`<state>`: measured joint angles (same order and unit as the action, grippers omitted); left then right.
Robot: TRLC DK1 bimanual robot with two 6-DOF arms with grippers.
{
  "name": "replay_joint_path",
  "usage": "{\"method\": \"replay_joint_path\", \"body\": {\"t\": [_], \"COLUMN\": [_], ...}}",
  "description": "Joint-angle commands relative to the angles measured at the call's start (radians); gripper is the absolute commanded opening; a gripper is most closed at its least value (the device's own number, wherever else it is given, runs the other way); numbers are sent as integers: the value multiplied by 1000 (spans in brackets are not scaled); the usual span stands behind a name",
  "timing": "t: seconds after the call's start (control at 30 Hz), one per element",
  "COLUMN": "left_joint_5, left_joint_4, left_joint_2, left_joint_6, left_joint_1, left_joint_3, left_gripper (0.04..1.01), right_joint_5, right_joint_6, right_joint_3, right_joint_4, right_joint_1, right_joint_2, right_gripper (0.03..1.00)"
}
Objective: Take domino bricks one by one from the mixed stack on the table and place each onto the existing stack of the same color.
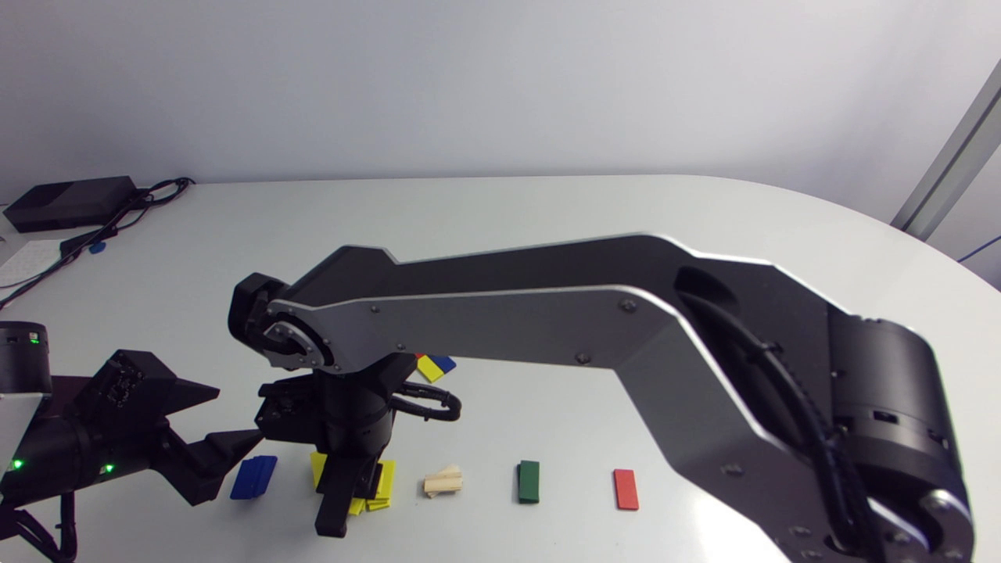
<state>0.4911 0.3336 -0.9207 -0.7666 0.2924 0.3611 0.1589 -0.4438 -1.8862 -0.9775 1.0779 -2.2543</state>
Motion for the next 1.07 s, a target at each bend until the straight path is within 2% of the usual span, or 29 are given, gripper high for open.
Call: {"method": "replay_joint_path", "body": {"t": [0.0, 0.6, 0.8, 0.87, 0.97, 1.03], "left_joint_5": [9, 9, 9, 9, 9, 9], "left_joint_4": [7, 10, 10, 10, 10, 12], "left_joint_2": [11, 14, 14, 14, 13, 14], "left_joint_6": [-8, -3, -3, -3, -2, 3], "left_joint_1": [-7, -7, -7, -7, -7, -10], "left_joint_3": [16, 13, 13, 12, 13, 16], "left_gripper": [993, 993, 993, 993, 993, 993], "right_joint_5": [16, 31, 34, 34, 34, 34], "right_joint_6": [-22, -45, -47, -47, -45, -42], "right_joint_3": [16, -45, -45, -48, -53, -53], "right_joint_4": [13, 13, 11, 11, 11, 10], "right_joint_1": [7, 5, 2, 1, 1, 1], "right_joint_2": [13, -62, -67, -68, -74, -70], "right_gripper": [300, 307, 357, 472, 570, 700]}}
